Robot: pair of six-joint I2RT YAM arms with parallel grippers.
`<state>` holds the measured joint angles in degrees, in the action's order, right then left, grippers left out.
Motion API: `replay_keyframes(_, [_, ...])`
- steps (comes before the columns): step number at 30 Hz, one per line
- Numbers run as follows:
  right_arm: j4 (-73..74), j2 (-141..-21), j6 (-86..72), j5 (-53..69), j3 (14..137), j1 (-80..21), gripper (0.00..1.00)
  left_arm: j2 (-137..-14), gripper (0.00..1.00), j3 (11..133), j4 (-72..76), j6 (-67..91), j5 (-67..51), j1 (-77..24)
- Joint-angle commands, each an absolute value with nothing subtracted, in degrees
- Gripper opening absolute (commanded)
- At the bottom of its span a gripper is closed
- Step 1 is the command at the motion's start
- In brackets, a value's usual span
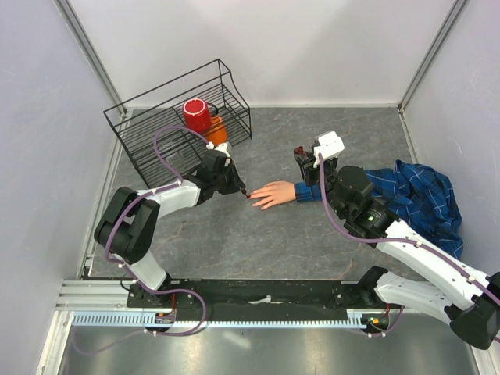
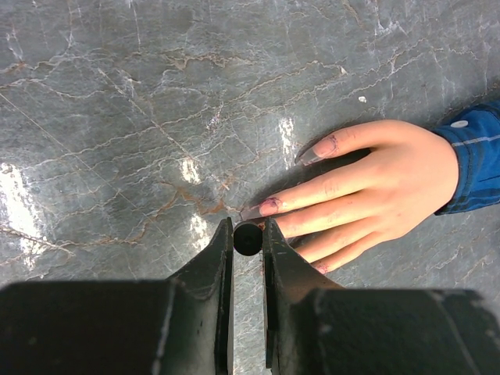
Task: Paint the nails
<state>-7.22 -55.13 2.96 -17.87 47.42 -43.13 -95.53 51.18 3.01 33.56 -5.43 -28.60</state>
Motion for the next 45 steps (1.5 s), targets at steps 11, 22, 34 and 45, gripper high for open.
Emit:
replay_keyframes(11, [-9.0,-55.2,2.2,-17.1,49.1,-42.7,0.00,-93.3,0.02,50.5,3.5,34.3,-3.7,-28.3])
replay_keyframes(22, [-9.0,-55.1,2.0,-17.0,49.2,-42.6,0.00,-93.4,0.02,50.4,3.6,34.3,-4.2,-28.3])
replay_keyframes(34, [-8.9,-55.3,1.8,-16.7,49.3,-42.5,0.00,-92.6,0.02,50.1,3.6,34.0,-3.9,-28.3])
replay_keyframes(45, [-8.9,-55.4,1.8,-16.6,49.3,-42.5,0.00,-92.0,0.02,49.9,3.7,33.5,-4.0,-28.3])
